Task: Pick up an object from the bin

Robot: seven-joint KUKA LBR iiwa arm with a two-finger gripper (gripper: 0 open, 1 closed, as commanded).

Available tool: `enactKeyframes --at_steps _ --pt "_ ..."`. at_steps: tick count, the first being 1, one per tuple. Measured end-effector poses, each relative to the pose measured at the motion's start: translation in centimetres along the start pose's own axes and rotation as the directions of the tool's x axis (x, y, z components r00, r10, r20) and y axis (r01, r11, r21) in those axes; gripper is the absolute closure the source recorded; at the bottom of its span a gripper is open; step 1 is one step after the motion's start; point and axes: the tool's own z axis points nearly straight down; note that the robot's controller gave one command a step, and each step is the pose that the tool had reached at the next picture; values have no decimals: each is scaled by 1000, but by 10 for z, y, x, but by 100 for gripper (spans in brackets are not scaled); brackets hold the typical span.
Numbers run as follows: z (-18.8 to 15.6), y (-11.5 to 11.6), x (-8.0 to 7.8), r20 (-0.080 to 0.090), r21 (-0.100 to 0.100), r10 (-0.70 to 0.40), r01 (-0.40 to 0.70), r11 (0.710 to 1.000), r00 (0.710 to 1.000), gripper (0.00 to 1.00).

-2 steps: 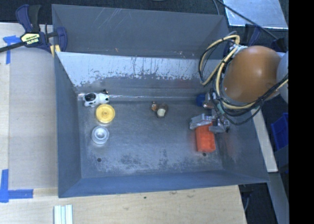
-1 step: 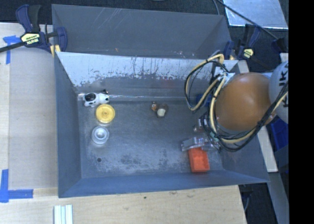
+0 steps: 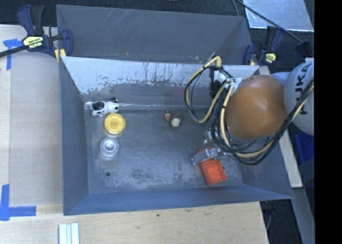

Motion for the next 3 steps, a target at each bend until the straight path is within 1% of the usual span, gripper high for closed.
enactKeyframes --at_steps 1,2,3 --pt "-107 -12 -7 0 10 -22 22 1000 1000 100" --pt "-300 -26 7 0 21 89 -89 996 996 100" --pt "-269 -54 37 2 20 135 -135 991 991 100"
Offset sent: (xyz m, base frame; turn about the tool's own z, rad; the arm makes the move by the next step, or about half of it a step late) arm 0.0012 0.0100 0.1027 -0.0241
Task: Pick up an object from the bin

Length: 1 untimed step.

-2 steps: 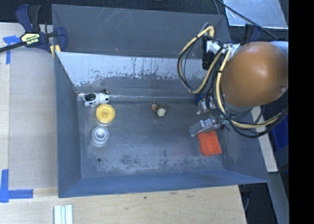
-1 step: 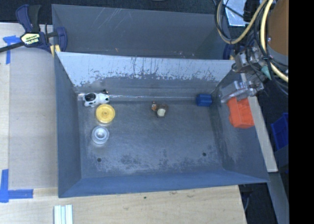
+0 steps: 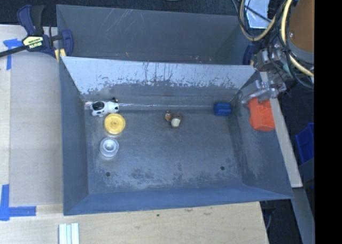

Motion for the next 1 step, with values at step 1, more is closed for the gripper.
enactKeyframes --at_steps 1 --pt "6 -17 40 0 4 -32 32 999 999 100"
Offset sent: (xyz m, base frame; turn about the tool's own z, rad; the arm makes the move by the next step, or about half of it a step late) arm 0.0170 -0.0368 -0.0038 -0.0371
